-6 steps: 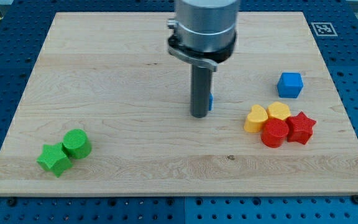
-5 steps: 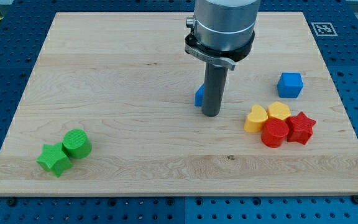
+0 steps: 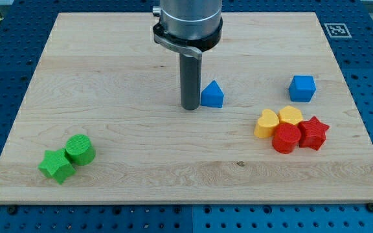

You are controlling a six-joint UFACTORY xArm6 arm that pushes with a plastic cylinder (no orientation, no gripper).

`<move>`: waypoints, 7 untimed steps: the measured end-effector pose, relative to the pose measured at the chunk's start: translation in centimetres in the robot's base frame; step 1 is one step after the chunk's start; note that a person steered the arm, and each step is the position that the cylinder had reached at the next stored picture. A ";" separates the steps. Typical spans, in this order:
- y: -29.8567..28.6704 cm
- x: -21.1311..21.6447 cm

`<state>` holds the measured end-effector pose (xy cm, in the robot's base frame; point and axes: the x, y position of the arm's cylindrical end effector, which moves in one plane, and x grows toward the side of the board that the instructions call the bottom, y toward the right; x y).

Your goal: Move the blue triangle closer to the blue cube

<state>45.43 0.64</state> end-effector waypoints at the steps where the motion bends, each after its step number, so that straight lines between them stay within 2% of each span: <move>1: 3.2 -1.1; 2: 7.8 -1.3; 3: 9.7 -1.6; 7: 10.4 -4.1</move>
<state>41.32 11.03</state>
